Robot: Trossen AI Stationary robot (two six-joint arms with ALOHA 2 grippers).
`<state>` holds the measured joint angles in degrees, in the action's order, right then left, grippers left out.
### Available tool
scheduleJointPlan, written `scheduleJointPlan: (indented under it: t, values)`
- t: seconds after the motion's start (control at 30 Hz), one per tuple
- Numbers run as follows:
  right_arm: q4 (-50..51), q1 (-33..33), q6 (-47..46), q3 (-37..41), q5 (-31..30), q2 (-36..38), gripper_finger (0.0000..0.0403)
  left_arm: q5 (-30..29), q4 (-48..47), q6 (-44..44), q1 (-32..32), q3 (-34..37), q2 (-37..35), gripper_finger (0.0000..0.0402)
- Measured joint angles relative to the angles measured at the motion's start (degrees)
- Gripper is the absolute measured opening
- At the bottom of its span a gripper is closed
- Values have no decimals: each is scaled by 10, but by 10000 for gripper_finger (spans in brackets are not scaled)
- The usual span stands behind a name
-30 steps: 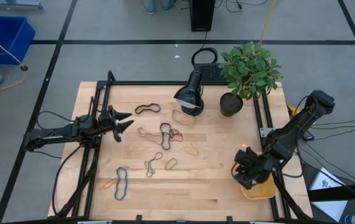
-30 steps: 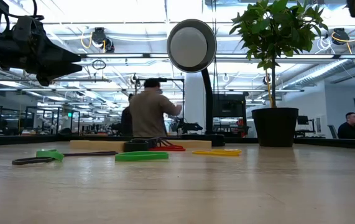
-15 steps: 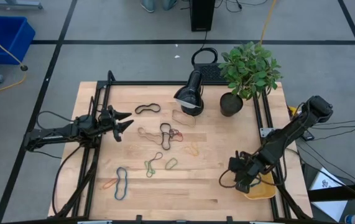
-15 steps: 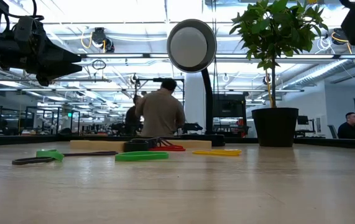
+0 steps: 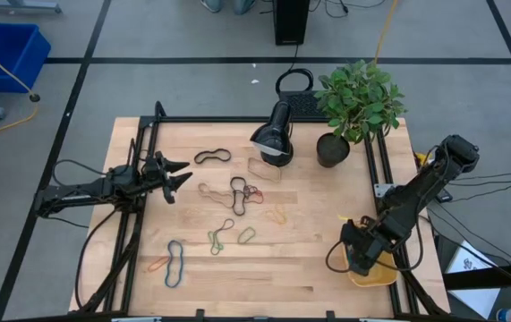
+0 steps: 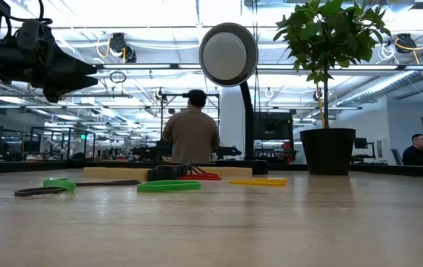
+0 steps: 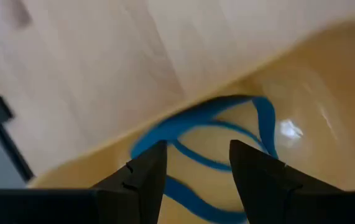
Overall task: Pick and place rubber bands into bin
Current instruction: Put the blue rubber band into the yellow bin, then put the yellow rubber band into the yellow bin
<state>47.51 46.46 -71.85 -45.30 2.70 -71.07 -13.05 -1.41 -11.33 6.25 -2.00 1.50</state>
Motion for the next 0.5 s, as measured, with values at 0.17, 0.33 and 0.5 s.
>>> scheduleJointPlan:
  t: [0.17, 0.33, 0.5]
  values:
    - [23, 2, -10, 0, 3, 0, 173, 0, 0, 0, 0, 0, 0, 196]
    - [56, 0, -33, 0, -14, 2, 173, 0, 0, 2, 0, 0, 0, 196]
    - [88, -1, -68, -14, -63, 23, 172, 0, 0, 3, 0, 0, 0, 196]
